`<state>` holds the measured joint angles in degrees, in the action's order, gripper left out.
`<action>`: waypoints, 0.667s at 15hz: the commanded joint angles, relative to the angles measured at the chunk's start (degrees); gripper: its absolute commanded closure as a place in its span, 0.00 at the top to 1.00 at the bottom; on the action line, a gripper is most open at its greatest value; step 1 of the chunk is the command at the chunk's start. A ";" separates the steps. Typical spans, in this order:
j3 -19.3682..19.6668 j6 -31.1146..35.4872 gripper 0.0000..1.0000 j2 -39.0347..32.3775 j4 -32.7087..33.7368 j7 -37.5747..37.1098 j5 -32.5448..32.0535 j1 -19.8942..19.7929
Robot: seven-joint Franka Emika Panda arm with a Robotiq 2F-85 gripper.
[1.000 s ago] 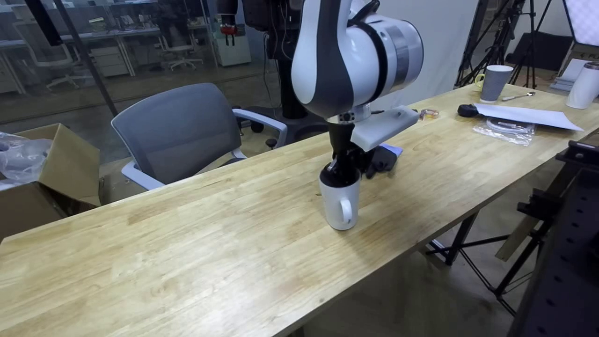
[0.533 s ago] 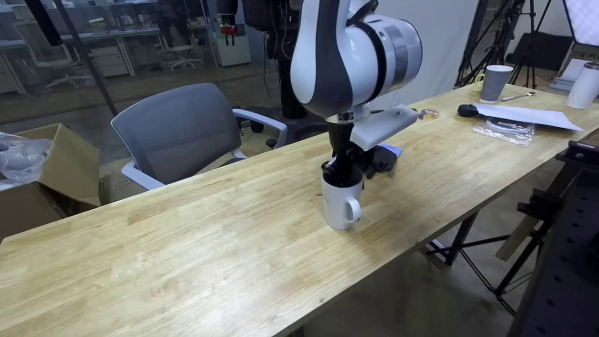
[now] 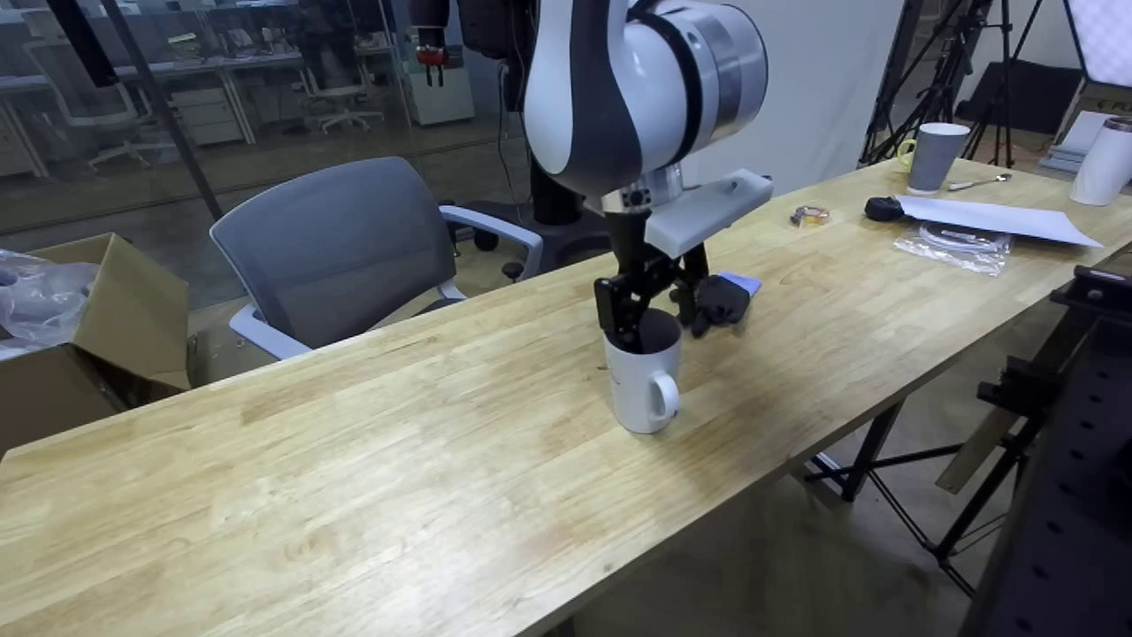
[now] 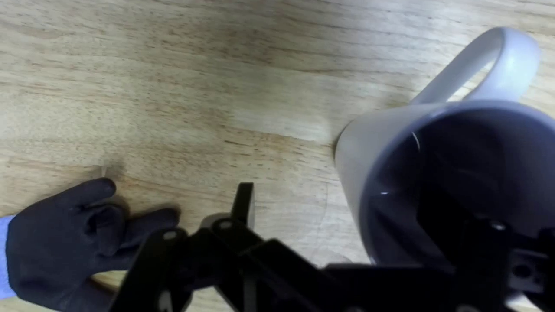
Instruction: Move the cup backward near the edge of the table
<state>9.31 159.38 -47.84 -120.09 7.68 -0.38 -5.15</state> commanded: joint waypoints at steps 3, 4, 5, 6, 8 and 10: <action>1.92 -4.21 1.00 3.09 1.43 -4.45 -2.72 2.45; 2.06 -4.60 1.00 3.49 1.58 -4.57 -2.88 2.62; 2.17 -4.93 1.00 3.79 1.75 -4.73 -3.01 2.76; 2.03 -5.48 1.00 4.18 2.01 -4.56 -3.06 2.63; 2.02 -6.13 1.00 4.94 2.39 -4.77 -3.37 2.57; 2.02 -6.58 1.00 5.52 2.76 -5.05 -3.64 2.49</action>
<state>10.83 154.86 -44.29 -117.79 5.66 -2.36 -3.19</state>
